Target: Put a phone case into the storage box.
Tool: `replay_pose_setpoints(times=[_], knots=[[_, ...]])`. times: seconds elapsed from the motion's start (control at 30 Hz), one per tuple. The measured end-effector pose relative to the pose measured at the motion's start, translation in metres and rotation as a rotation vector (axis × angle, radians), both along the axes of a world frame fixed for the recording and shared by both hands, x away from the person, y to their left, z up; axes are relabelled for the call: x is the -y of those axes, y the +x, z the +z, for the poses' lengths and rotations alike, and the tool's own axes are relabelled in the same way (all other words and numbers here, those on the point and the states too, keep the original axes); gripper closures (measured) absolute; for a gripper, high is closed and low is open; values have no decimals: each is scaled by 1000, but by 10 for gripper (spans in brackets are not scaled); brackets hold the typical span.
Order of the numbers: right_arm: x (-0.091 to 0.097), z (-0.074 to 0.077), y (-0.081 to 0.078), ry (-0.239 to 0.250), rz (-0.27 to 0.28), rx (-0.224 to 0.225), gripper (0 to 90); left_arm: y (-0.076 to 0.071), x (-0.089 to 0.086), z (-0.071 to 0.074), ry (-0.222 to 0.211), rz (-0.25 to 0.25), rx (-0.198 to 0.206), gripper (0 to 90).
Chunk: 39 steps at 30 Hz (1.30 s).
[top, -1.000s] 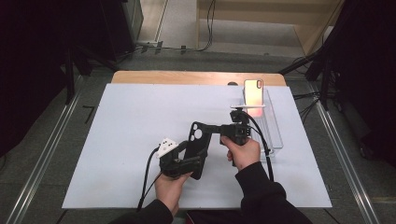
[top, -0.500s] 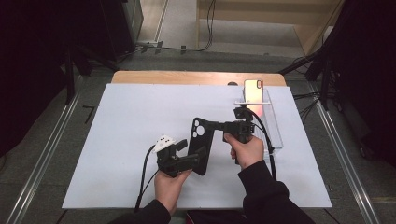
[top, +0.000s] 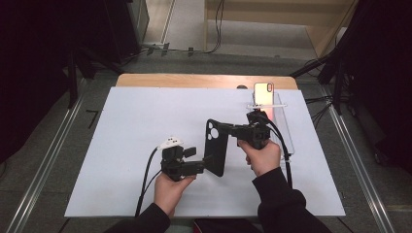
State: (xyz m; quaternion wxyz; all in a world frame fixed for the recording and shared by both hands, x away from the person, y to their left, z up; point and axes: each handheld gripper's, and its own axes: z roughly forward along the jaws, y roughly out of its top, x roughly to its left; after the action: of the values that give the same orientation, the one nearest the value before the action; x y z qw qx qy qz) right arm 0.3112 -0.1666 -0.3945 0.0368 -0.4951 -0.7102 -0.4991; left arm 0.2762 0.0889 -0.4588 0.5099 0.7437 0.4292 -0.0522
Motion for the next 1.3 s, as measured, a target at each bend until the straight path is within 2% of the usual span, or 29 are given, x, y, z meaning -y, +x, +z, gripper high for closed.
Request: replay_pose_setpoints(times=[0.07, 0.13, 0.23, 0.33, 0.4, 0.47, 0.53, 0.6, 0.73, 0.9, 0.97, 1.3], knots=[[0, 1, -2, -21, 12, 21, 773, 2, -2, 1, 22, -25, 9, 149], [1, 2, -3, -31, 26, 39, 773, 6, -4, 3, 19, -43, -8, 149], [3, 3, -5, -37, 47, 63, 773, 10, -7, 6, 33, -66, -5, 149], [5, 4, -6, -29, 88, 75, 773, 12, -8, 10, 58, -136, -27, 150], [6, 4, -7, -21, 116, 97, 773, 11, -8, 14, 84, -167, -9, 157], [7, 6, -10, -36, 139, 132, 773, 11, -9, 18, 99, -198, 10, 160], [7, 7, -12, -56, 160, 168, 773, 12, -12, 21, 96, -214, 18, 160], [8, 7, -12, -58, 176, 182, 773, 14, -15, 24, 89, -223, 24, 160], [12, 7, -12, -38, 221, 184, 773, 17, -22, 31, 80, -242, 43, 160], [17, 6, -11, -18, 289, 200, 773, 20, -28, 40, 100, -286, 92, 160], [19, 6, -11, -14, 309, 196, 773, 22, -30, 42, 92, -298, 97, 160], [19, 2, -14, -5, 388, 194, 773, 28, -28, 52, 101, -385, 147, 160]])
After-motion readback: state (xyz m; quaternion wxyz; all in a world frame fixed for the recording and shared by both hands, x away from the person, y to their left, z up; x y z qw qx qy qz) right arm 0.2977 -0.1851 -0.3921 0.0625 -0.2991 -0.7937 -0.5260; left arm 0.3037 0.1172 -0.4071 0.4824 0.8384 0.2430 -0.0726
